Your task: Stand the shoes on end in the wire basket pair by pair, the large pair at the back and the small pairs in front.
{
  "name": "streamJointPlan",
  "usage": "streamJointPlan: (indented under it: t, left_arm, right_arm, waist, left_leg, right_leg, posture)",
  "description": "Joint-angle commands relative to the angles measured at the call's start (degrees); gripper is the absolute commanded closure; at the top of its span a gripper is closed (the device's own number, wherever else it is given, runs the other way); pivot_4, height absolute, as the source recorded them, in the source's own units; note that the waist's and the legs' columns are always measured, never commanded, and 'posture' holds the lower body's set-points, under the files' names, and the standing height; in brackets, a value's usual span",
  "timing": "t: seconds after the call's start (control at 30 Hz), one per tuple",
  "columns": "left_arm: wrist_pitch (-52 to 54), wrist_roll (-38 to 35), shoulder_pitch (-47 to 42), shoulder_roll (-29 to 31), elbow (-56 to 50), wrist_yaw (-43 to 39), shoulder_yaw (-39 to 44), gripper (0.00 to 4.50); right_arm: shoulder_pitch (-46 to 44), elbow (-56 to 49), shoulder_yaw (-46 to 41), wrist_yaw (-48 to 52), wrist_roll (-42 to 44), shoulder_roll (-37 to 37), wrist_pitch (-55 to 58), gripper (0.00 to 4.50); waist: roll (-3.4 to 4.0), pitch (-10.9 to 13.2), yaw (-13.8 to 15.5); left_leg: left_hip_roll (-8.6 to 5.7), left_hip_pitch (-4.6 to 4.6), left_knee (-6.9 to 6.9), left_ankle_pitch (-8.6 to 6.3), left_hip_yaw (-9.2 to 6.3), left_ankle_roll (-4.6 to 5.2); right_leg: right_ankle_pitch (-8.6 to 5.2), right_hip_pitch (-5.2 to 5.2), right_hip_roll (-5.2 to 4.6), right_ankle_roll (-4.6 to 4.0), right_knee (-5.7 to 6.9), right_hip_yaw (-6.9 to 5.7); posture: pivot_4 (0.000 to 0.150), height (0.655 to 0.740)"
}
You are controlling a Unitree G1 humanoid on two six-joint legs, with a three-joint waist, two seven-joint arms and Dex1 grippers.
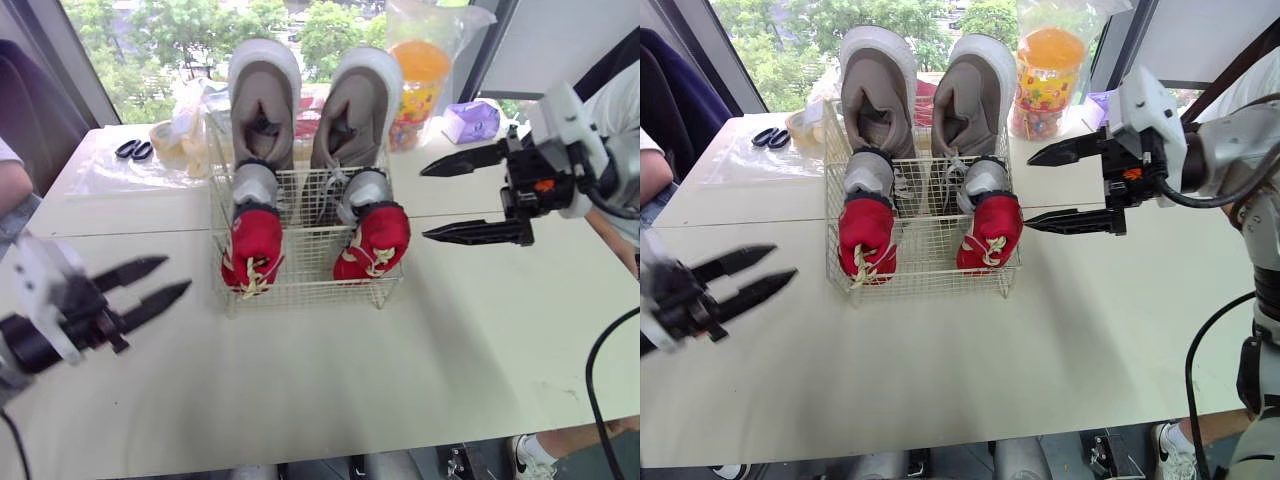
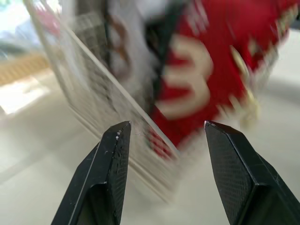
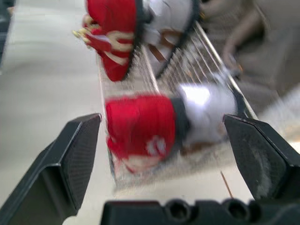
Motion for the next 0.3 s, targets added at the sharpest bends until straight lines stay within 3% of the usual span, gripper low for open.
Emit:
streamJointPlan:
  t: [0.03,0.3]
  left_arm:
    - [4.4,-4.8,-5.9,2.0,4.6,-3.8,1.6,1.97]
    - [8.8,0.9,-20.6,9.0,13.4,-12.1,-3.8,1.97]
  right_arm:
    - [0.9,-1.2,-3.9,-1.1,0.7,-1.9,-0.6,0.0]
    - [5.8,-4.9,-8.6,-3.2,3.5,-4.5,2.2,0.0]
  waist:
    - [0.08,0.0,-0.2]
    - [0.09,0.1,0.2]
  left_leg:
    - [0.01,0.02,0.0,0.0,0.03,0.0]
    - [0.05,0.03,-0.03,0.01,0.09,-0.02]
  right_leg:
    - [0.0,0.0,0.02,0.0,0.0,0.03]
    - [0.0,-0.04,0.1,0.0,0.02,0.08]
  posture:
    - [0.15,0.74]
    - [0.15,0.74]
